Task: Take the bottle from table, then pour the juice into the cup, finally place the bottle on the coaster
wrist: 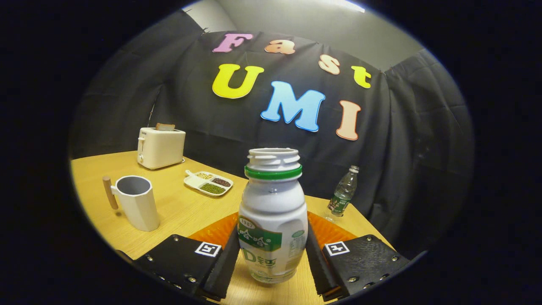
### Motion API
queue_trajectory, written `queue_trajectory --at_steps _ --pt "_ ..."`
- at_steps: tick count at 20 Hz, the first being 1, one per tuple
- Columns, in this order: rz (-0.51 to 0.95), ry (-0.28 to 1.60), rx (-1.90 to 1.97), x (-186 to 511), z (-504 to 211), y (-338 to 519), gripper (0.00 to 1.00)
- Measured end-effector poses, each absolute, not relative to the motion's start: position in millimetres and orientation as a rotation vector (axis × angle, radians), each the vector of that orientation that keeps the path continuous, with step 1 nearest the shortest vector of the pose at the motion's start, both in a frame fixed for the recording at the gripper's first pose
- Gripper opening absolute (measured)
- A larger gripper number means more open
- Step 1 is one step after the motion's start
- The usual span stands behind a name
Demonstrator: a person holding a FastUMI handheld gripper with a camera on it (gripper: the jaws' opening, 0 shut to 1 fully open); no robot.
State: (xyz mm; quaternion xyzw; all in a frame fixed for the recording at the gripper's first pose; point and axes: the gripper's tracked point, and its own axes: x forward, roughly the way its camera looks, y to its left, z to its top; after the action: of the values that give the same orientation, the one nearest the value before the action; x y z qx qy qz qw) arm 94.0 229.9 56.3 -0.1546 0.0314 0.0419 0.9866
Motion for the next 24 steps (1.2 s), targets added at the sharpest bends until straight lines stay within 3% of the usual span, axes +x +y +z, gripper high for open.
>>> queue_trajectory --at_steps 24 --pt "0.168 -0.021 -0.776 115 70 302 0.71"
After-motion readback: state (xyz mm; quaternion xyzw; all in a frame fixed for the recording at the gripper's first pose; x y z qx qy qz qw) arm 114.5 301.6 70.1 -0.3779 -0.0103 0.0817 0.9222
